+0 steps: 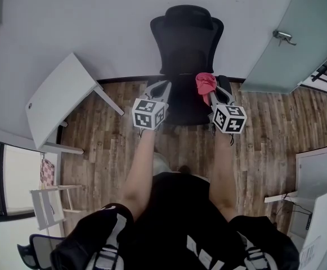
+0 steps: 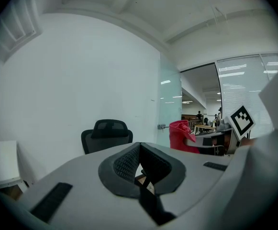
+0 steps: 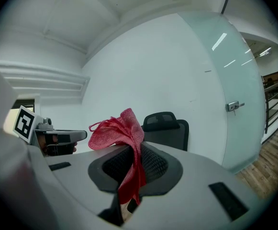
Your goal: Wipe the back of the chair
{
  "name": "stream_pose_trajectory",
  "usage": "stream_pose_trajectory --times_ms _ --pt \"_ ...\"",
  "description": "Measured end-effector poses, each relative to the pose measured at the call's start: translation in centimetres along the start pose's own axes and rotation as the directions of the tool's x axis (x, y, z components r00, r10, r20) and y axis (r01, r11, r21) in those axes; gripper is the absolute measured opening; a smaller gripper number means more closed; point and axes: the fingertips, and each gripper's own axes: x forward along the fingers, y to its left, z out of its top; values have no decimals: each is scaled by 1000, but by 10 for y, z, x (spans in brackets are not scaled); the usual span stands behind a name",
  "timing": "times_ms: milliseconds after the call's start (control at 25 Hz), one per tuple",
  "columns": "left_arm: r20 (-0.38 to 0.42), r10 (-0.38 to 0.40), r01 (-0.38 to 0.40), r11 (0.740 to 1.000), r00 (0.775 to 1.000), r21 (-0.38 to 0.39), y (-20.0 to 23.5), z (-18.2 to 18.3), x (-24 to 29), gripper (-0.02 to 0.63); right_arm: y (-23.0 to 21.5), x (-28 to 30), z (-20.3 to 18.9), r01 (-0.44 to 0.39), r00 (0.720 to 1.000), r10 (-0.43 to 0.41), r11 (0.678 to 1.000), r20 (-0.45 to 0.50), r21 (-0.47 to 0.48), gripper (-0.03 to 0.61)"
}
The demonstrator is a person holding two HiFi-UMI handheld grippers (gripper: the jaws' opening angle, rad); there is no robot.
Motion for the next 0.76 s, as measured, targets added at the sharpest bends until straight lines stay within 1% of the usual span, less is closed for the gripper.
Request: stream_pose_trajectory --times_ms 240,400,760 --pt "15 -27 28 1000 1000 -12 -9 2 -5 25 9 -3 -2 -11 1000 11 1000 -7 -5 65" --pt "17 -38 38 999 999 0 -14 3 -6 25 13 -5 -2 -7 1000 7 1000 -8 -9 66" --pt "9 -40 40 999 999 -14 -3 -6 -14 25 26 0 -7 -2 1000 1 1000 -25 -25 66"
